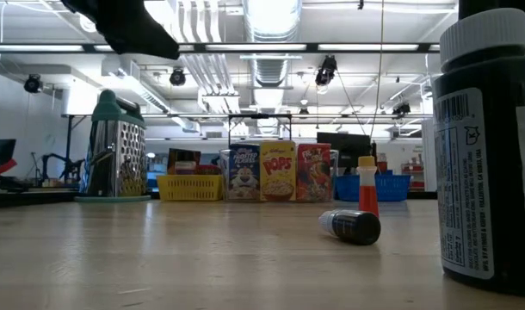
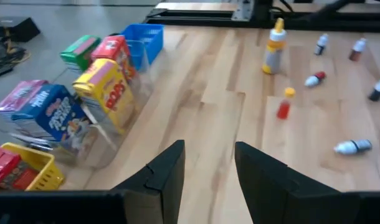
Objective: Pick & Place Kitchen Items
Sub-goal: Put the left purple bottle into the blue bin
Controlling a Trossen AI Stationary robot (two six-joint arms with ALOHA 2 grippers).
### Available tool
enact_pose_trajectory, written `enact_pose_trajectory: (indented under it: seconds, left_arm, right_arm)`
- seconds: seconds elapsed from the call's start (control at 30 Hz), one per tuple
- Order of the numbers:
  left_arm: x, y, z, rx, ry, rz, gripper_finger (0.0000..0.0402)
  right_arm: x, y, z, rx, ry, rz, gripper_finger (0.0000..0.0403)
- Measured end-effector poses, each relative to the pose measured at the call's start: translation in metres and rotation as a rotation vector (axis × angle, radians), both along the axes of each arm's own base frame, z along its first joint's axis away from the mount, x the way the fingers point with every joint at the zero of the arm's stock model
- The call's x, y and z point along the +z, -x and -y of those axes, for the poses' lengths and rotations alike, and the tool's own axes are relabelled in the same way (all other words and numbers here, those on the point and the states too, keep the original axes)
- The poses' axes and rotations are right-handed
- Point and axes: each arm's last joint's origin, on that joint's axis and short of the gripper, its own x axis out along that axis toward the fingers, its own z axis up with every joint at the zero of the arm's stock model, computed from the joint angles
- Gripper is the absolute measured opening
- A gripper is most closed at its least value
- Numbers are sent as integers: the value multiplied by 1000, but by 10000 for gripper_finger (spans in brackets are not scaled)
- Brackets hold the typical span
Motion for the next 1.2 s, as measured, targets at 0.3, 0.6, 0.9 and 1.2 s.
enact_pose_trajectory:
  seconds: [0.3, 0.6, 0.9, 1.2]
  left_arm:
    - [-8, 7, 11, -18, 29, 39, 147]
    - [-24, 30, 39, 15, 81, 114, 147]
    - [-31, 46, 58, -23, 110, 123, 147]
    - [-35, 47, 66, -222, 377, -4, 147]
  right_arm:
    - [0, 0, 0, 13, 20, -6, 294]
    - [2, -4, 0, 165, 248, -100, 268]
    - [2, -5, 0, 173, 256, -109, 241]
    - [2, -5, 0, 169, 251, -107, 224]
